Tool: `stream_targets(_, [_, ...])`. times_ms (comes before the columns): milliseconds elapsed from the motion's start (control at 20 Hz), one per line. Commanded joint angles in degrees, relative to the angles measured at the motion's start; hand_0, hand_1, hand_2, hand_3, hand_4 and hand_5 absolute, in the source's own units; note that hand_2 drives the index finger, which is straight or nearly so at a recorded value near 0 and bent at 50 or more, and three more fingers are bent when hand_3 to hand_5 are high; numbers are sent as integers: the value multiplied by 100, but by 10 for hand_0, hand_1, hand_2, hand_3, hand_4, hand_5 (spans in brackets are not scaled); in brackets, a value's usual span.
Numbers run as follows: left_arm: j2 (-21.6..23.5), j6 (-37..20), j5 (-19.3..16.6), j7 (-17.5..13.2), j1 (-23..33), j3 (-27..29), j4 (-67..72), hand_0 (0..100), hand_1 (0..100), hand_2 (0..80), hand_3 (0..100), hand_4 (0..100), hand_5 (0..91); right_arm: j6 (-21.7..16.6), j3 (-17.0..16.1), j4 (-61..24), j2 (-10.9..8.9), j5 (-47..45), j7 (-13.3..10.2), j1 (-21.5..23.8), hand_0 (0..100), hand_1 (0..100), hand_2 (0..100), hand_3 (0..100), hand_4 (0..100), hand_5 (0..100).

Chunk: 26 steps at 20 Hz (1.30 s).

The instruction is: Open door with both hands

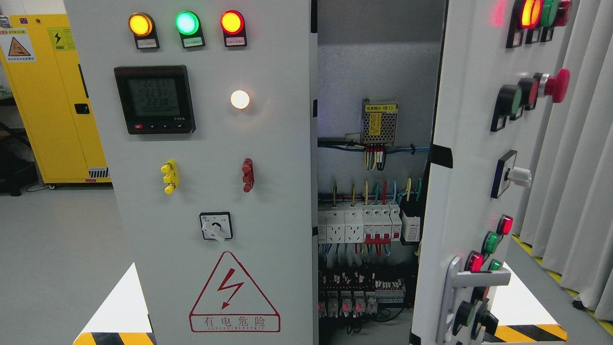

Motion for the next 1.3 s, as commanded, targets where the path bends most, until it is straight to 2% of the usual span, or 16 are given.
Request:
stream_targets(0, [-9, -32, 9, -7, -70, 0, -132, 0, 0, 0, 0, 0, 0, 3, -35, -1, -97, 9, 12, 105, 216, 0, 0, 0, 0, 0])
stream_targets(250, [-27, -85, 27, -15, -44, 8, -315, 0, 0, 0, 0, 0, 0, 3, -35, 8, -123, 9, 12, 105, 217, 0, 0, 0, 0, 0])
stream_targets(351, [17, -85, 44, -190, 183, 26, -1216, 0, 0, 0, 0, 0, 0, 3, -26, -1, -123, 9, 12, 105, 217, 0, 0, 0, 0, 0])
stream_targets(451, [148, -77, 53, -838, 622, 113, -2551, 0, 0, 0, 0, 0, 0, 3, -35, -1, -106, 9, 12, 105, 217, 0, 0, 0, 0, 0])
stream_targets(601, [281, -33, 89, -2593, 1080, 456, -4372, 0, 0, 0, 0, 0, 0, 3, -26, 8, -88, 9, 21, 105, 217, 0, 0, 0, 0, 0])
stream_targets(651, [350, -15, 89, -2939, 1116, 465, -4716, 0, 0, 0, 0, 0, 0, 3, -35, 8, -97, 9, 12, 105, 217, 0, 0, 0, 0, 0])
stream_targets(701, [473, 2, 97, -3090, 1142, 465, -5067, 0, 0, 0, 0, 0, 0, 3, -26, -1, -97, 9, 12, 105, 218, 0, 0, 0, 0, 0])
stream_targets(901, [991, 344, 202, -3109, 1344, 474, -6622, 0, 0, 0, 0, 0, 0, 3, -35, -1, -97, 9, 12, 105, 218, 0, 0, 0, 0, 0])
stream_targets(1102, [1632, 1117, 1079, -3144, 1652, 448, -8467, 0, 0, 0, 0, 0, 0, 3, -26, -1, -114, 9, 12, 105, 218, 0, 0, 0, 0, 0])
stream_targets(1152, [1782, 1249, 1247, -3240, 1670, 448, -8829, 0, 0, 0, 0, 0, 0, 3, -26, -1, -114, 9, 12, 105, 217, 0, 0, 0, 0, 0])
stream_targets(1252, [2107, 1391, 1546, -3670, 1670, 448, -9437, 0, 0, 0, 0, 0, 0, -6, -26, -1, -114, 9, 12, 105, 217, 0, 0, 0, 0, 0])
